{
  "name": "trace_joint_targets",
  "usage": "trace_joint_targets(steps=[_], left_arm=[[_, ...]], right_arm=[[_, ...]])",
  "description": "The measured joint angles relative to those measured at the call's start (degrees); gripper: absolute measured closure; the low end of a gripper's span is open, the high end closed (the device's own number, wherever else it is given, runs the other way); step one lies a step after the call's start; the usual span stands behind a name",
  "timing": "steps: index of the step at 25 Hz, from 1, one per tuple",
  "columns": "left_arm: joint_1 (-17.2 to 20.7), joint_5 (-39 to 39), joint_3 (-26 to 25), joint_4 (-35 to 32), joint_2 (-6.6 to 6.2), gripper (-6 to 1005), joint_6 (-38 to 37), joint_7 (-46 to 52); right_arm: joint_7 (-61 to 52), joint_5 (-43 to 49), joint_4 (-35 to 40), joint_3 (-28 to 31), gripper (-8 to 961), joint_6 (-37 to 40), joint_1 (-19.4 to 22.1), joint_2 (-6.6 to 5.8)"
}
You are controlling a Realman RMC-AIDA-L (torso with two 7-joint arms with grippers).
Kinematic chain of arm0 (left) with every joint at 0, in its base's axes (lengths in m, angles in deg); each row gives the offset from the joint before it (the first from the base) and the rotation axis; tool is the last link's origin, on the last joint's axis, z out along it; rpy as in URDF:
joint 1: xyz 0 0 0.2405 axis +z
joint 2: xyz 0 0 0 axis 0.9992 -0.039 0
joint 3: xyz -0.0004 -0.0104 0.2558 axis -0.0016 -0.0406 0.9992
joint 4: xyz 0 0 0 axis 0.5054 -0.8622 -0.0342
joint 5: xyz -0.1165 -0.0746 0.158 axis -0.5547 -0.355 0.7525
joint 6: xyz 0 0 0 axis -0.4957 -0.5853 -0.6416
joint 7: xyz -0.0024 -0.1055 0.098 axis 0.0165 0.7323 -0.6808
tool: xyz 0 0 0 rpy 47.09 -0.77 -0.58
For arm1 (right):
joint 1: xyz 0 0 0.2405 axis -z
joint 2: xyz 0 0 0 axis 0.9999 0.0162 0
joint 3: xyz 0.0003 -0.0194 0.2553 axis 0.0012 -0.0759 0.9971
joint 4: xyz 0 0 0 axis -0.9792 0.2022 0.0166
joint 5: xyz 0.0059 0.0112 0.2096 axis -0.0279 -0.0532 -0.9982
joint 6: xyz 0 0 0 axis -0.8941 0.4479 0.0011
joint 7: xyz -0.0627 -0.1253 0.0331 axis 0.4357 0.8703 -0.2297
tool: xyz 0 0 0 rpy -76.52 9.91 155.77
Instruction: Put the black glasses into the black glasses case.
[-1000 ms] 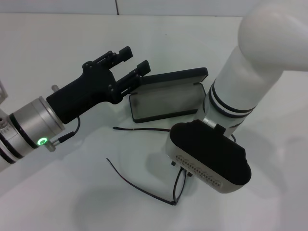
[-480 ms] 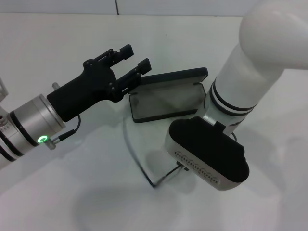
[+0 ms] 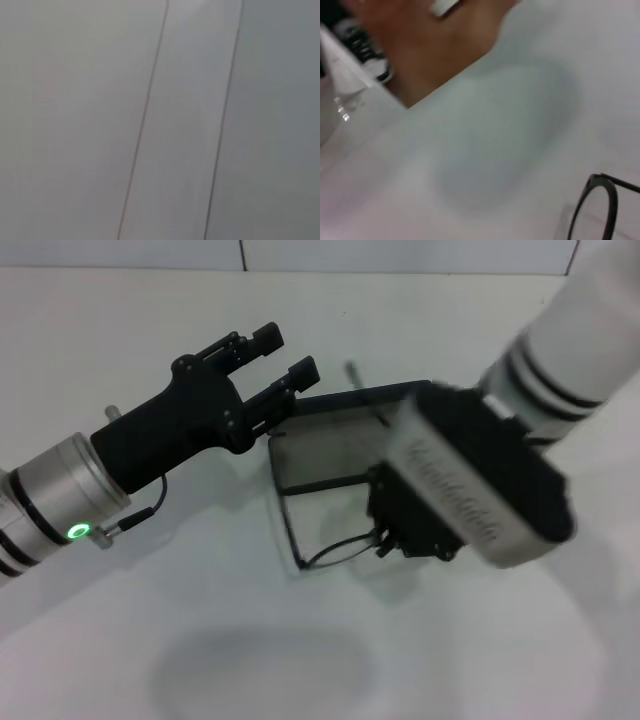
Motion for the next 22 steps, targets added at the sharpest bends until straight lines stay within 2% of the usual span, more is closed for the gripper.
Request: trace_joint_targets(steps=[1,2,3,4,9,16,22], left_arm=[[0.0,0.0,0.0,-0.1,-0.06,376,-0.6,0.0],[0.0,0.0,0.0,-0.1,-0.06,377,-0.6,0.0],[0.0,0.0,0.0,-0.2,-0.39,377,-2.0,0.5],[0.0,0.0,0.0,-0.3,-0.56,377,-2.4,0.8],[-0.6,0.4,0.0,-1.1,-2.28,377,-6.4,4.3],[-6.1,3.6,-0.2,-1.3,-3.85,376,-10.2,11.0],[-10.8,7.4,-0.1,-3.9,-4.50,377,-10.9,18.7]], right_arm=[[0.9,-0.3,1.4,1.7,875,0.2,1.8,-0.01],[0.9,-0.3,1.4,1.7,875,0.2,1.8,-0.01],[3.1,-2.0,4.6,5.0,875,0.7,6.1,-0.07],[4.0,-2.9,5.5,6.0,875,1.0,7.4,-0.08],[10.8,-11.1,8.0,11.9,874,1.7,14.5,0.00],[21.9,-23.8,6.0,18.3,874,1.3,24.8,0.16],[32.0,-34.3,1.0,20.7,874,-2.9,30.0,0.00]])
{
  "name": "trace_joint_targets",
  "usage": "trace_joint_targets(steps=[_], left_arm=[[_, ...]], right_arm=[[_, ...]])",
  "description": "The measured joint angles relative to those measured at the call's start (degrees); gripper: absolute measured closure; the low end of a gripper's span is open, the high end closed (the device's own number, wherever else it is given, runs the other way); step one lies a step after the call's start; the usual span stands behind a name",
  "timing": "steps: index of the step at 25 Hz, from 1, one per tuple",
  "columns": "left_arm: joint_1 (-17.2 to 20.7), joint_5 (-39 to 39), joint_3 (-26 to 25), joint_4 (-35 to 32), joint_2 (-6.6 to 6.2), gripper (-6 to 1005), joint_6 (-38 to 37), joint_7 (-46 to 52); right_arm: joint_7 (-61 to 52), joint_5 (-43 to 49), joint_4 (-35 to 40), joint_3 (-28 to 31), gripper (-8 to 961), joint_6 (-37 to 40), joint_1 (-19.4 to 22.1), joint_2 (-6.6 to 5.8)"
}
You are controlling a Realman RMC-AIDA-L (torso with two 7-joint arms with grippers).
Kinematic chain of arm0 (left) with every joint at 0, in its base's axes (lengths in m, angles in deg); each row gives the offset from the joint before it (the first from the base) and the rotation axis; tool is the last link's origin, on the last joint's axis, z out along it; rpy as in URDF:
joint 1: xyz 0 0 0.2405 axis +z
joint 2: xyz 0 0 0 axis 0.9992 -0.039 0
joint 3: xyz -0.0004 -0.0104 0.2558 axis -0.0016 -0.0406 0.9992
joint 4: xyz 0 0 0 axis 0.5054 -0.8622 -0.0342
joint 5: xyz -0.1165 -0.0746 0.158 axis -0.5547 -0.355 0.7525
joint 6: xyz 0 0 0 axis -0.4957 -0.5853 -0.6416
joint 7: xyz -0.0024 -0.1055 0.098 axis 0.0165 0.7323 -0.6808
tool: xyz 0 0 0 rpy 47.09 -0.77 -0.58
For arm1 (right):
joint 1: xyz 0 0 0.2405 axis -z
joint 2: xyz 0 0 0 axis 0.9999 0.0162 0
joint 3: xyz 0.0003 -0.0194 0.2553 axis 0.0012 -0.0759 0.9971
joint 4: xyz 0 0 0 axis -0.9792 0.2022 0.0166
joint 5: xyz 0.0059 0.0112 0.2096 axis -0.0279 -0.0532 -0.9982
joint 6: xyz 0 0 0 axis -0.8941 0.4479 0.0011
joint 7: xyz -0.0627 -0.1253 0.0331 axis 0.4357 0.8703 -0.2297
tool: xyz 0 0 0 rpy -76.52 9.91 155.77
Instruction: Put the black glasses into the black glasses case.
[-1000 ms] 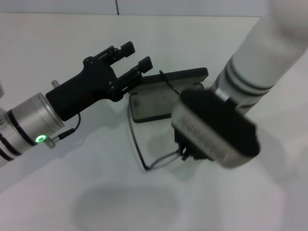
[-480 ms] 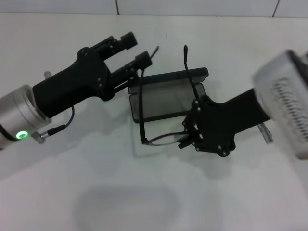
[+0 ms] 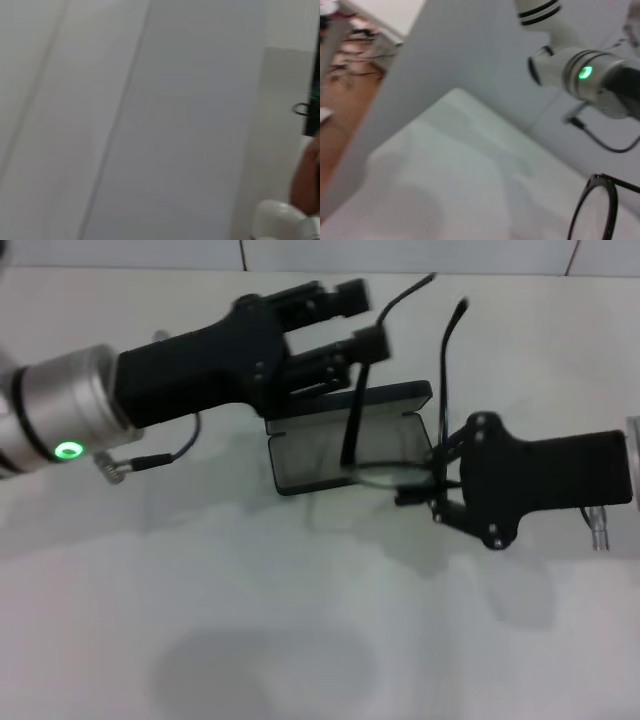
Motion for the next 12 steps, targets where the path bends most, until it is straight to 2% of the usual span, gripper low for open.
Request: trace_joint_targets(steps=[7,12], left_arm=[[-6.7,9.8,-0.5,-0.3,-0.26,377,4.1,15.2],[-9.7,14.8,-0.5,-0.5,0.04,376,6.9,20.5]], right_arm=[[8.6,-9.3,-6.1,0.2,873,-2.3,1.0,-0.11],[13.0,-12.3,-7.5,0.7,873,-2.0,2.5,-0.11]])
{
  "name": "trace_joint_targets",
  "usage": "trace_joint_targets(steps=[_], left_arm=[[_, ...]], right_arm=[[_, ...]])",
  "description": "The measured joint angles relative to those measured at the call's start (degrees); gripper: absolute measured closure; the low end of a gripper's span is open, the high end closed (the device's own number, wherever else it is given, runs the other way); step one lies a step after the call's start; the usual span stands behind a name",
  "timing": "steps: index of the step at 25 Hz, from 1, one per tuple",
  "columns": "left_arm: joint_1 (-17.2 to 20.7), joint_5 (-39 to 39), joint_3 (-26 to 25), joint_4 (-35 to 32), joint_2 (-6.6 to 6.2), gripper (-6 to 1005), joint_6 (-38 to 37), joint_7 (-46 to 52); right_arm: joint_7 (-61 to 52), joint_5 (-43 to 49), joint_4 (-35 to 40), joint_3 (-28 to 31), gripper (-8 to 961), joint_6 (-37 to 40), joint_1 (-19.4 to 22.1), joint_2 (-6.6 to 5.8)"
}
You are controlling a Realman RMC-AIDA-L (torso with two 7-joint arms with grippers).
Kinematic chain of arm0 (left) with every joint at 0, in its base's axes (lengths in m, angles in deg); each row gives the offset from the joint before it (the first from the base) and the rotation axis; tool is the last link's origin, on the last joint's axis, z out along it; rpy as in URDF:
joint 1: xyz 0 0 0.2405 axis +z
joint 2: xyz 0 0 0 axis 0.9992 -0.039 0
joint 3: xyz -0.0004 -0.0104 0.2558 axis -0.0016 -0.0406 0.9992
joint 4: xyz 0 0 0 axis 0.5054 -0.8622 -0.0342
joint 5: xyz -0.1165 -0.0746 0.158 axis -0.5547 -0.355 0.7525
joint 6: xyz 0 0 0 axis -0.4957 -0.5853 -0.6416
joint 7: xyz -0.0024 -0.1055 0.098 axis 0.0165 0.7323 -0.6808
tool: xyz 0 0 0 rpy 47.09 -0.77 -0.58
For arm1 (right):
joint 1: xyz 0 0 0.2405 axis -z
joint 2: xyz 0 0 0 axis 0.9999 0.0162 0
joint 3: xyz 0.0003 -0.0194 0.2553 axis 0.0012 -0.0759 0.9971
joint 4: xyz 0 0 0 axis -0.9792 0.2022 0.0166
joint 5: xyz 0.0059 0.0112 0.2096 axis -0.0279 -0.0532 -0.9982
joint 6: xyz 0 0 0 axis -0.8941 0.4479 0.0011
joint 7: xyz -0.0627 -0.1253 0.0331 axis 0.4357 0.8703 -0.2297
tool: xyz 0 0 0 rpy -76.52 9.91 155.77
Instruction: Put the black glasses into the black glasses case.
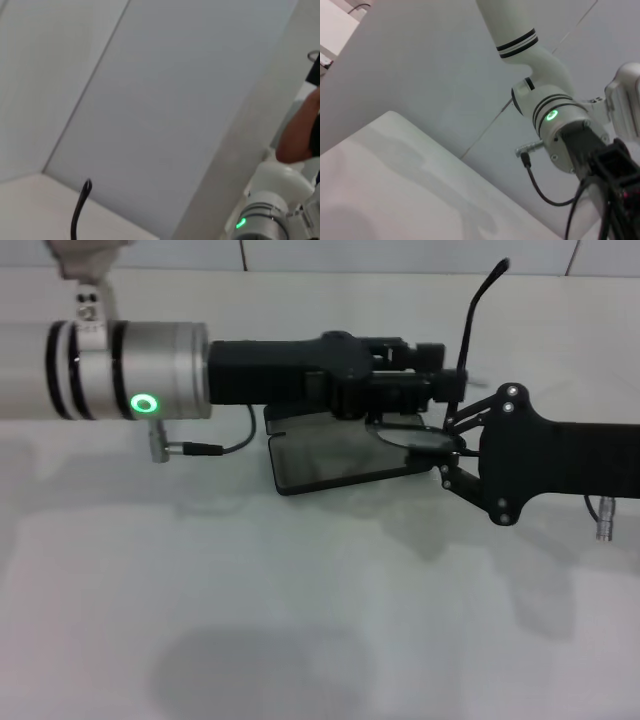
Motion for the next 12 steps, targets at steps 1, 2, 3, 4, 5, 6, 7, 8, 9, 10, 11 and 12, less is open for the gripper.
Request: trace_joint_targets(steps=[1,2,3,4,5,6,7,8,9,10,11,12], left_arm=[[-0.3,0.4,0.0,-0.1,0.06,376,0.1,0.4],[-0.6,0.7,0.0,-0.2,0.13,376,0.2,1.0],[-0.9,0.9,0.0,-0.2,0.15,376,0.3,1.5],[-1.1,1.0,0.0,-0.2,0.14,376,0.4,1.9],[-1.3,1.1,0.0,-0.2,0.05,376,0.5,2.4],[-1.4,1.1,0.0,-0.2,-0.07,376,0.5,3.0],[-1.6,1.1,0.0,-0.2,-0.29,376,0.7,3.9],[-1.8,1.1,0.0,-0.2,-0.49,376,0.7,4.8],[-1.9,1.0,0.0,-0.2,-0.76,376,0.7,5.7],[-1.9,0.9,-0.1,-0.2,-0.98,376,0.7,6.2],[-1.9,0.9,-0.1,-0.2,-0.98,376,0.7,6.2],[-1.6,0.8,-1.4,-0.2,-1.26,376,0.7,6.8]], right_arm=[[0.4,-0.1,0.0,0.1,873,0.1,0.2,0.00],[1.0,-0.2,0.0,0.2,873,0.2,0.4,0.00],[1.4,-0.3,0.0,0.2,873,0.3,0.6,0.00],[1.8,-0.3,0.0,0.2,873,0.4,0.7,0.00],[2.3,-0.3,0.0,0.2,873,0.5,0.9,0.00],[2.6,-0.3,0.0,0.2,873,0.6,0.9,0.00],[3.0,-0.4,0.0,0.2,873,0.7,1.0,0.00],[3.2,-0.4,0.0,0.2,873,0.7,1.1,0.00],[3.5,-0.4,0.0,0.2,873,0.8,1.1,0.00],[3.7,-0.4,0.0,0.2,873,1.0,1.2,0.00],[4.1,-0.4,0.0,0.3,873,1.4,1.3,-0.03],[4.5,-0.4,0.0,0.6,872,2.3,1.5,-0.09]])
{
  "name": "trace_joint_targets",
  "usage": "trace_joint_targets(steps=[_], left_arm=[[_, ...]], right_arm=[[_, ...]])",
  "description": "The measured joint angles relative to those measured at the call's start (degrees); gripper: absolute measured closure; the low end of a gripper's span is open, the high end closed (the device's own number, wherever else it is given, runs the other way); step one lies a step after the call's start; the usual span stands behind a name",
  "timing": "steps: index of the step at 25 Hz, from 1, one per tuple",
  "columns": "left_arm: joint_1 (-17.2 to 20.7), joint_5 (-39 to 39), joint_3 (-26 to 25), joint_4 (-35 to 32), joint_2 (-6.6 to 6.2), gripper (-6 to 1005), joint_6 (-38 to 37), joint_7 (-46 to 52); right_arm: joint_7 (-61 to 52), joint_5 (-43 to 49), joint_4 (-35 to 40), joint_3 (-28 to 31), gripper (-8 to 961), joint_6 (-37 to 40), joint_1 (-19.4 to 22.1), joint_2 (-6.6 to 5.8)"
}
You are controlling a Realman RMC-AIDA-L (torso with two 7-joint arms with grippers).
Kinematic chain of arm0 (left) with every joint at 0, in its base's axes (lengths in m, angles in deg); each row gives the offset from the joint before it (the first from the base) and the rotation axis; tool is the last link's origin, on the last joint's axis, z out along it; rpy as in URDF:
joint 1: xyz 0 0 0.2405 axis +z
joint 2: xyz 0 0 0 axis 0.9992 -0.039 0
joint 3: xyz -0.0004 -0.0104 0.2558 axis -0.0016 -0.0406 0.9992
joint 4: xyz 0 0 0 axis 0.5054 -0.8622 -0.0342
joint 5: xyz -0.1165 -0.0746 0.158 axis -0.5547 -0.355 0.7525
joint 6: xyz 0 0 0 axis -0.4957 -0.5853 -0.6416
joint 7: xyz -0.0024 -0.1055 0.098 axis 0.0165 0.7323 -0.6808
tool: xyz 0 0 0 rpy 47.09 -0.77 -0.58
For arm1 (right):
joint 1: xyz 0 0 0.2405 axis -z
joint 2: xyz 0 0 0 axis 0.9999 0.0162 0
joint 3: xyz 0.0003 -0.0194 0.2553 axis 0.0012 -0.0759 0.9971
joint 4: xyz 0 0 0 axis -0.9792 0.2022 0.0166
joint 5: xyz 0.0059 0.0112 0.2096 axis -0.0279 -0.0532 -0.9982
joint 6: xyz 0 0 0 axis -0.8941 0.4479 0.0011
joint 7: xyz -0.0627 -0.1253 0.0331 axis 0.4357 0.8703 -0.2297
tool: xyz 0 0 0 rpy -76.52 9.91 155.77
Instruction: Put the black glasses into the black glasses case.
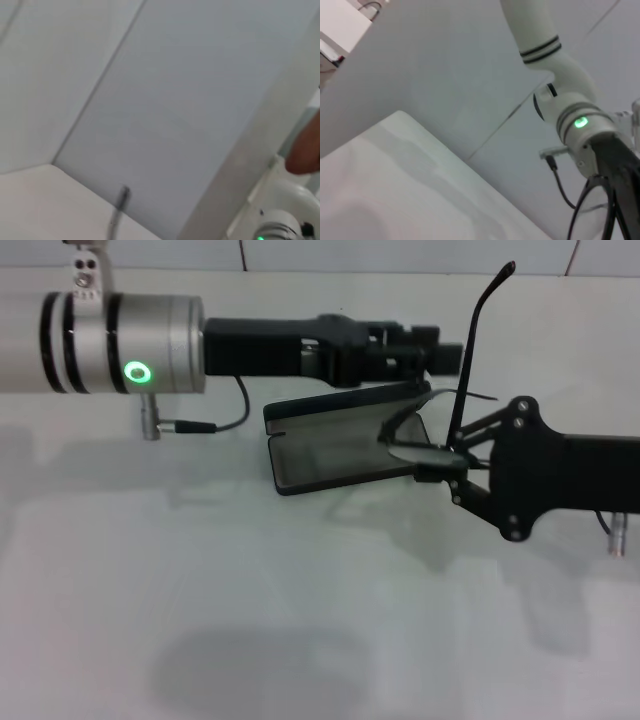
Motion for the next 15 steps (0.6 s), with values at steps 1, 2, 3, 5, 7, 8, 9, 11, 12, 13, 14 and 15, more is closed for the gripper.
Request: trace_joint_targets(steps=[1,2,3,5,7,8,9,11,12,13,14,15], left_arm=[[0.2,0.1,-0.8,0.0,-0.06,376,0.0,0.0],[0.5,0.5,-1.8,0.0,-0.12,376,0.2,-0.1],[0.8,0.9,-2.4,0.0,-0.18,376,0.6,-0.2],[1.3,2.1,-3.1,0.0,-0.37,376,2.6,-0.4],[1.6,3.6,-3.1,0.0,-0.41,376,5.6,-0.4],[1.6,4.6,-3.2,0.0,-0.34,376,7.4,-0.4],[1.6,5.3,-3.2,0.0,-0.23,376,8.6,-0.4],[1.6,6.9,-3.1,0.0,0.26,376,11.9,-0.6],[1.6,7.6,-3.1,0.0,0.64,376,13.3,-0.8],[1.5,8.2,-3.1,0.0,1.06,376,14.5,-1.1],[1.2,8.8,-3.1,-0.1,1.72,377,15.6,-1.5],[0.9,9.4,-3.1,-0.1,2.43,377,16.8,-2.0]], right_arm=[[0.5,0.0,0.0,0.5,872,1.3,0.2,-0.06],[0.9,0.0,0.0,1.0,872,3.0,0.3,-0.09],[1.2,0.0,0.0,1.7,872,4.8,0.5,-0.11],[1.5,-0.1,0.0,3.4,872,9.2,0.8,-0.12],[1.6,-0.2,0.0,5.4,872,13.3,0.8,-0.10],[1.6,-0.4,-0.2,6.2,872,14.8,0.8,-0.07],[1.6,-0.7,-0.5,6.7,872,16.2,0.6,-0.02],[1.6,-1.9,-1.8,7.0,872,18.7,-0.1,-0.04],[1.6,-2.5,-2.6,6.9,872,19.4,-0.6,-0.03],[1.3,-2.8,-3.3,6.8,872,19.9,-1.1,-0.03],[0.8,-3.1,-4.0,6.7,872,20.2,-1.8,-0.01],[-0.1,-3.3,-5.0,6.5,872,20.4,-2.7,-0.02]])
